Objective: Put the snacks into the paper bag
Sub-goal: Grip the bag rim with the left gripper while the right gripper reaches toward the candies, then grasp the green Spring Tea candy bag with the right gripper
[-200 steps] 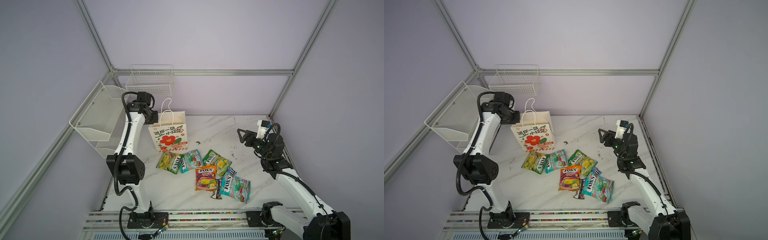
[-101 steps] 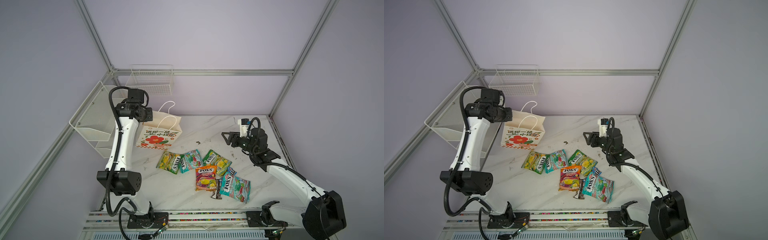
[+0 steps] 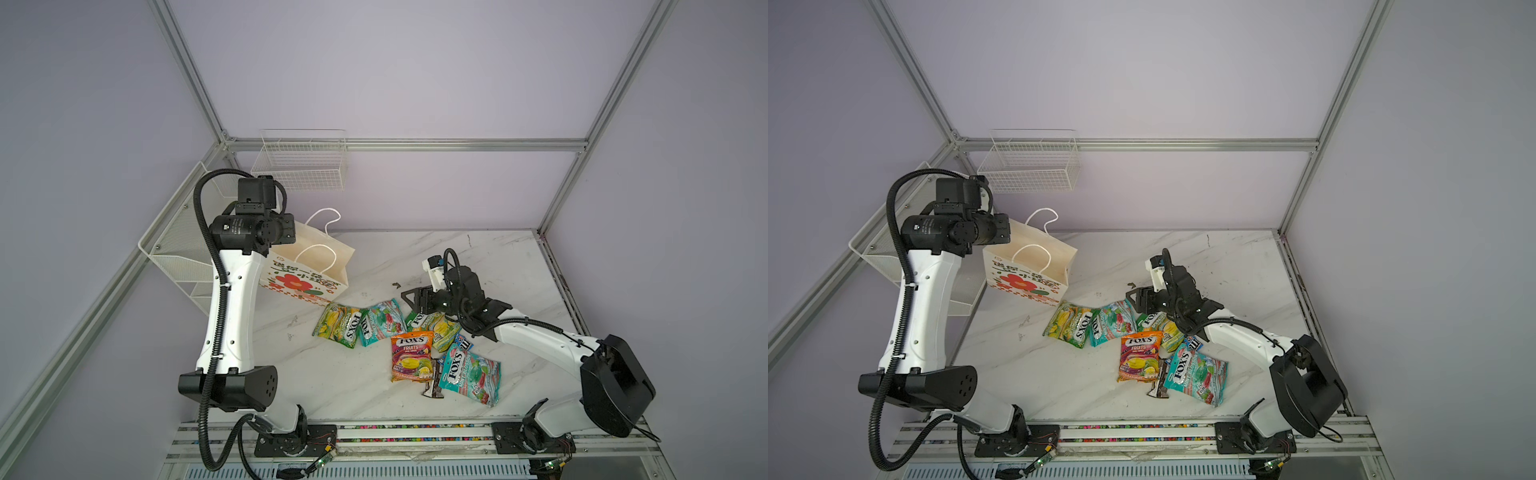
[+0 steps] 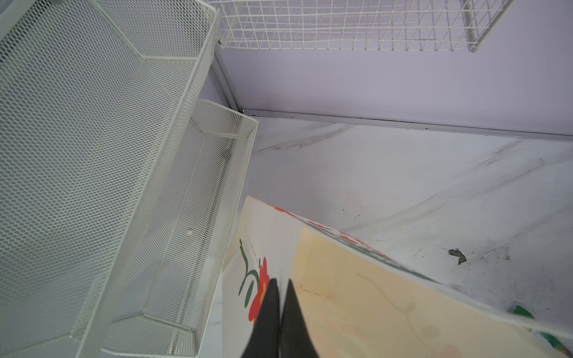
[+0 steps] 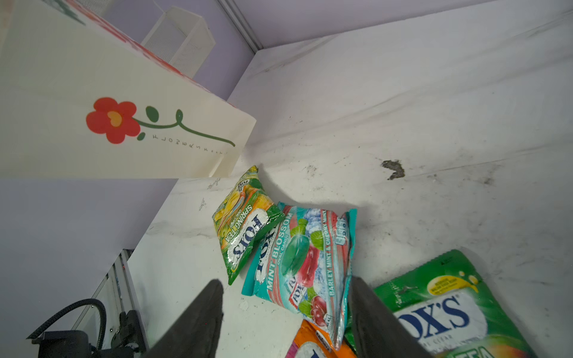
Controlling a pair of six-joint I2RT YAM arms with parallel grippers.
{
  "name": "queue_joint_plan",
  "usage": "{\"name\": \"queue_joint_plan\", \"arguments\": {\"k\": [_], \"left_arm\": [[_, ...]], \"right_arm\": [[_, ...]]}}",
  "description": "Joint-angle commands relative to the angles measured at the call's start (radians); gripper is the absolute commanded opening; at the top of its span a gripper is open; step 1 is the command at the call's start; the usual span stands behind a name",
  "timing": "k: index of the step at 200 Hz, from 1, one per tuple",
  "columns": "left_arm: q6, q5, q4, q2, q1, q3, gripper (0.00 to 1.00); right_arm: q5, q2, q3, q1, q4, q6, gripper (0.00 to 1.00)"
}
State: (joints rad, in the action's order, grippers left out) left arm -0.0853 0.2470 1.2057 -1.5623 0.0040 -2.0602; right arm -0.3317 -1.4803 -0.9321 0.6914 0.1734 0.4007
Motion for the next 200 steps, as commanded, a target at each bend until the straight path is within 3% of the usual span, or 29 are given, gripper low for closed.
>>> {"name": "queue_joint_plan", "arguments": {"k": [1,41,63,105,200], "left_arm": [[0.021,0.014,-0.022,0.036,0.001,0.054,0.00],[0.016,-0.005,-0.024,0.052,-0.005,0.078,0.00],[0.016,-0.004,-0.026,0.056,-0.009,0.090,0.00],[0.015,0.000,-0.031,0.063,-0.012,0.116,0.00],[0.012,0.009,-0.034,0.071,-0.014,0.123,0.00]], "right_arm": [[-0.018,-0.030,-0.030,0.038,0.055,0.052,0.69],[-0.082,-0.158,-0.053,0.100,0.127,0.147,0.69],[-0.111,-0.270,-0.092,0.135,0.151,0.192,0.64],[-0.082,-0.400,-0.165,0.208,0.177,0.242,0.64],[0.045,-0.559,-0.289,0.249,0.143,0.352,0.60]]}}
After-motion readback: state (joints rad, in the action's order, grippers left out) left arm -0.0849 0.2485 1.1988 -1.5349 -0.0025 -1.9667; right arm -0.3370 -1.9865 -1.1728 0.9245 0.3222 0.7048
